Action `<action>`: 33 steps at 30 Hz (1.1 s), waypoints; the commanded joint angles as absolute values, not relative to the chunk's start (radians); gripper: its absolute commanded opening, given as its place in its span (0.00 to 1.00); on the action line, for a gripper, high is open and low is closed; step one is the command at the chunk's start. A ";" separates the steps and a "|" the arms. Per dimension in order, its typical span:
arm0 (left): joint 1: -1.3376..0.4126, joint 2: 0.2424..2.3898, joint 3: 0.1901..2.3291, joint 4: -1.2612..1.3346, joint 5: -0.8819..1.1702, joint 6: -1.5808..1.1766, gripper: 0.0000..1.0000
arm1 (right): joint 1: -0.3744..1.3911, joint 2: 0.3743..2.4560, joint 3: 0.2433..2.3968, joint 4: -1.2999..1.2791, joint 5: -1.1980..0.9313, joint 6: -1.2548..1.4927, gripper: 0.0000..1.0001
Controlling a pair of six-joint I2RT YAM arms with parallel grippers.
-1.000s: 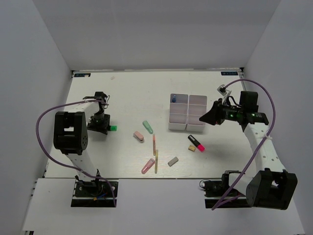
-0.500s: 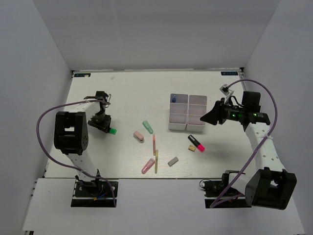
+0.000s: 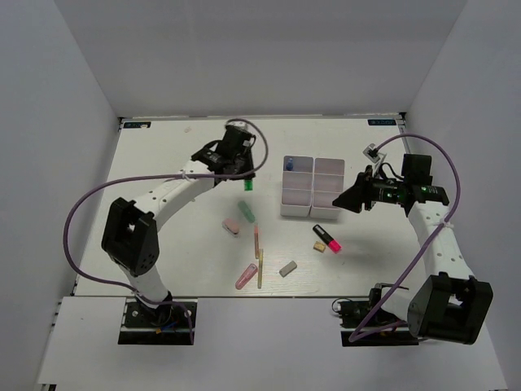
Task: Sort the stationery into containers
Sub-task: Grab a piece of stationery with the left arm, then place the stationery into the container
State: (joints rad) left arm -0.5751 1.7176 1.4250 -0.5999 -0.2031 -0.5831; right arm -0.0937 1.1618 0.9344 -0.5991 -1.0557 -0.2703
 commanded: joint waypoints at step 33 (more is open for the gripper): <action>-0.790 2.155 1.658 0.660 0.270 -0.195 0.00 | -0.253 1.077 0.802 -0.334 -0.887 -0.138 0.00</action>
